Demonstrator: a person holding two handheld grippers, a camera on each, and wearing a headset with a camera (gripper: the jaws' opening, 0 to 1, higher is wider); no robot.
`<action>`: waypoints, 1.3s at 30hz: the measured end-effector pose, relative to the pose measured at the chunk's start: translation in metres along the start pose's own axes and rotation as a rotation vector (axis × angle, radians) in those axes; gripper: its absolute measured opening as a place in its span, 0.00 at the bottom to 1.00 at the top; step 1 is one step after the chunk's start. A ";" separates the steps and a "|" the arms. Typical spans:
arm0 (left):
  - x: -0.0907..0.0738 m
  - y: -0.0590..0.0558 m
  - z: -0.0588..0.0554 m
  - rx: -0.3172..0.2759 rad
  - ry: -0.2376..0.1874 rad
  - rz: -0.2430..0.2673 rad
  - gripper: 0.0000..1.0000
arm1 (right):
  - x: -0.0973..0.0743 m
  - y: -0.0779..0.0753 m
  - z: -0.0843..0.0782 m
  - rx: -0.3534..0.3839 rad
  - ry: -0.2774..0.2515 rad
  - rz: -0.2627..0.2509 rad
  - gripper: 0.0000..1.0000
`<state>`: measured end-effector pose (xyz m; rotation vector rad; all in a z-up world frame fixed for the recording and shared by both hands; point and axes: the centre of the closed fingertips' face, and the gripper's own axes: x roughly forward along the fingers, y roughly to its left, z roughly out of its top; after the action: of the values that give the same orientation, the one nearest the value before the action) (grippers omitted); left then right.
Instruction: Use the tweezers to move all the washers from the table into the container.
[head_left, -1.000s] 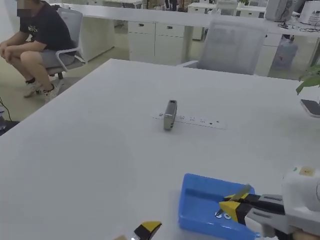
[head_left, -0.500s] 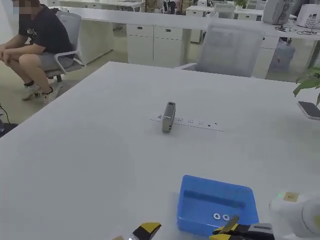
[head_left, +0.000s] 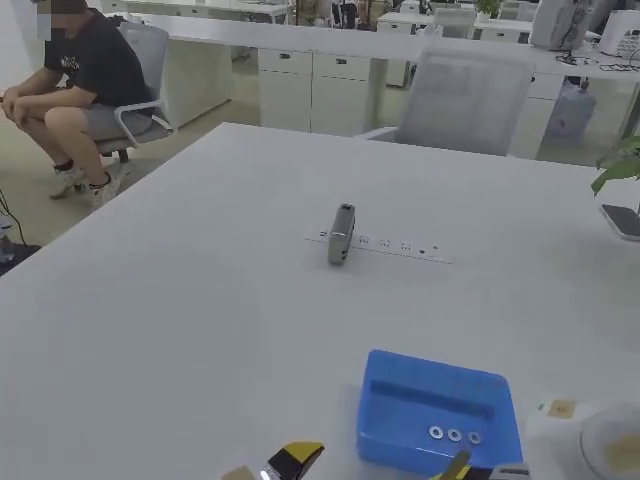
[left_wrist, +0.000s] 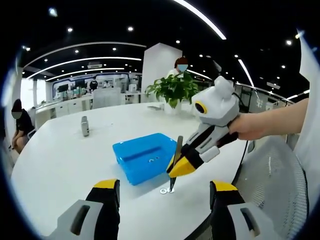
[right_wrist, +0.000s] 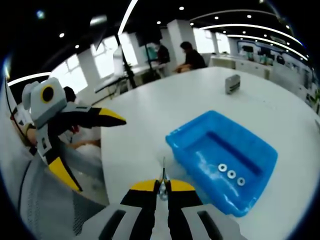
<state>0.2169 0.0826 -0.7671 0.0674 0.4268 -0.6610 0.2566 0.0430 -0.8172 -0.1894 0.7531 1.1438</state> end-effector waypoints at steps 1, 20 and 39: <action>0.000 0.000 0.000 0.000 0.000 -0.001 0.74 | 0.001 0.000 -0.001 -0.002 0.004 0.000 0.04; 0.001 -0.001 -0.003 0.008 0.014 -0.004 0.73 | 0.008 0.016 -0.007 -0.207 0.043 0.003 0.05; 0.001 -0.001 -0.004 0.011 0.022 -0.003 0.73 | 0.000 -0.005 -0.008 0.096 -0.103 -0.007 0.03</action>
<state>0.2160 0.0822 -0.7712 0.0847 0.4443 -0.6661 0.2568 0.0370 -0.8246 -0.0515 0.7135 1.0995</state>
